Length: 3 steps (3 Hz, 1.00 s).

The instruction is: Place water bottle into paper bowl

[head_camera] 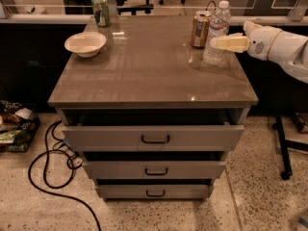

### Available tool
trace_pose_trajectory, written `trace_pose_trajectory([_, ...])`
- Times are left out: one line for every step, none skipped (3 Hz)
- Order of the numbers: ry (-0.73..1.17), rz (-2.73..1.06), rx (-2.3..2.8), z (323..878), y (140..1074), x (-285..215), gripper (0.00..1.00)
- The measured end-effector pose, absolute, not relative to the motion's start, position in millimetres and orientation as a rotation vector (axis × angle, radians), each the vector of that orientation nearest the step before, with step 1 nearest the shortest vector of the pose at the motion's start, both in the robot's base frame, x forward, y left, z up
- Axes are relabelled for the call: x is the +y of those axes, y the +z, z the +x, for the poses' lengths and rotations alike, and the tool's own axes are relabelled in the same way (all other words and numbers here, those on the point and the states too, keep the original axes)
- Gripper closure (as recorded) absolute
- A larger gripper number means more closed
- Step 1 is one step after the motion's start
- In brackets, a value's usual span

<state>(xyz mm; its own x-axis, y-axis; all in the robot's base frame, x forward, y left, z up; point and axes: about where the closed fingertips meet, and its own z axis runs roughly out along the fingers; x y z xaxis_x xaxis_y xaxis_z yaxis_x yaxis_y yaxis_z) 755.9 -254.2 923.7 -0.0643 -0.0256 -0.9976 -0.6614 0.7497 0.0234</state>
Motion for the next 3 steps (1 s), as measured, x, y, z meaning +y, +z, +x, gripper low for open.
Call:
trace_pose_trajectory([0.590,-0.563,1.552,764.7,918.9,-249.1,0.00])
trace_pose_trajectory([0.616,-0.597,1.527,771.2,917.1,-240.7,0.00])
trace_pose_trajectory([0.641,-0.643,1.498,775.1,919.8,-232.3,0.00])
